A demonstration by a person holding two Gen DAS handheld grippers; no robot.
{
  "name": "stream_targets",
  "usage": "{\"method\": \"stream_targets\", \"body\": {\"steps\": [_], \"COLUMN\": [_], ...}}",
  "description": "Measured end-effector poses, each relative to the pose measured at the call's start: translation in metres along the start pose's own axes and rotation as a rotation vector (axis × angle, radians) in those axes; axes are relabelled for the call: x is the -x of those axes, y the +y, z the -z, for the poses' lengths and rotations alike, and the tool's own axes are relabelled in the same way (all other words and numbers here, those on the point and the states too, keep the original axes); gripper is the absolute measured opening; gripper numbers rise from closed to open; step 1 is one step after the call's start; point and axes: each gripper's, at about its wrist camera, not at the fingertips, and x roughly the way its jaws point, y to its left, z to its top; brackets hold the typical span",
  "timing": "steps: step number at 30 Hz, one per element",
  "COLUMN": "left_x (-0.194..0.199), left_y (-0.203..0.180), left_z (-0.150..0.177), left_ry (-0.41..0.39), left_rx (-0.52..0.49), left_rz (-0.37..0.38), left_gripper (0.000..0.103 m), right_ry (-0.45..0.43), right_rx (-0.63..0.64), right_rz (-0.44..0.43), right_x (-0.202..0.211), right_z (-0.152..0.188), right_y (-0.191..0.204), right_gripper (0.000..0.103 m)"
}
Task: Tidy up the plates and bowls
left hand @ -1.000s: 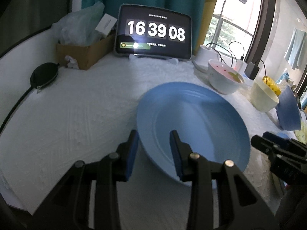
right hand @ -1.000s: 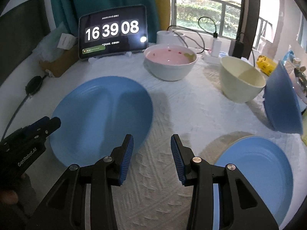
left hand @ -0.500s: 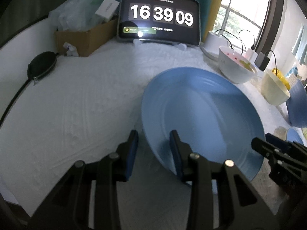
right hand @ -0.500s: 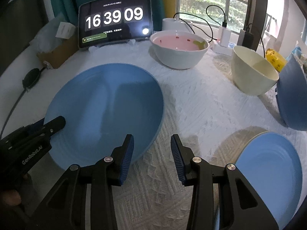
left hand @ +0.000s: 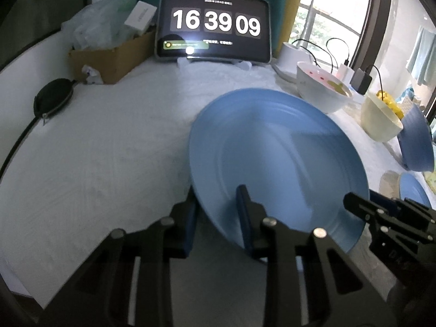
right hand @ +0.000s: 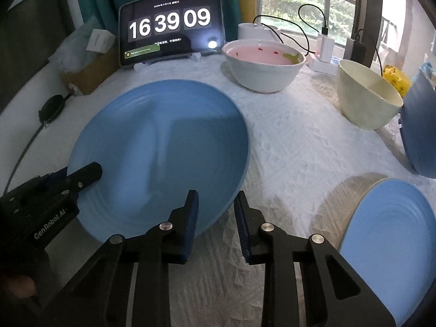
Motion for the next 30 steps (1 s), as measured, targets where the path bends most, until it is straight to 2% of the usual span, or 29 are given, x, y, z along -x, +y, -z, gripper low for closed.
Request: {"method": "stream_targets", "body": {"steps": [10,30], "left_x": [0.009,0.043], "left_y": [-0.002,-0.022], "left_z": [0.010,0.017], "left_ry": [0.021,-0.015], "left_rx": [0.012,-0.011], "left_rz": [0.026,0.051], "left_gripper": [0.028,0.028], "right_ry": [-0.017,-0.083], "right_rx": [-0.003,-0.024], "right_rz": [0.016,0.022], "right_x": [0.013,0.051], "right_z": [0.007,0.018], "right_y": [-0.003,-0.016], "right_gripper": [0.027,0.027]}}
